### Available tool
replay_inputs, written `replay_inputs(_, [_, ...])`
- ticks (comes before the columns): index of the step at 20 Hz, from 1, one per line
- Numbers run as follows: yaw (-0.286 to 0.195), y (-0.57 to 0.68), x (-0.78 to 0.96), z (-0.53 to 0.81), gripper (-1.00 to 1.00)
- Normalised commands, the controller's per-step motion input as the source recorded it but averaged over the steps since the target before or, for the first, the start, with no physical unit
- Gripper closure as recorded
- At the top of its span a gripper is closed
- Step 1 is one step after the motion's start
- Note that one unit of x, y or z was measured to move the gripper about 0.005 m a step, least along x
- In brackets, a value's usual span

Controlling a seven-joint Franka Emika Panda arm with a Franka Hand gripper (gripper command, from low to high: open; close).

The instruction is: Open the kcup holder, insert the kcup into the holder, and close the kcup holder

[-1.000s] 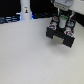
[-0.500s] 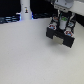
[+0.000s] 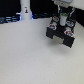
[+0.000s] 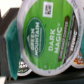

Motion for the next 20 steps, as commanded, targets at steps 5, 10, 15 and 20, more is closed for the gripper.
replay_inputs(5, [-0.014, -0.03, 0.08, -0.14, 1.00])
replay_inputs(10, [-0.024, -0.03, 0.06, -0.16, 1.00])
replay_inputs(15, [-0.023, -0.02, 0.06, -0.17, 1.00])
replay_inputs(20, [-0.014, -0.03, 0.03, -0.29, 1.00])
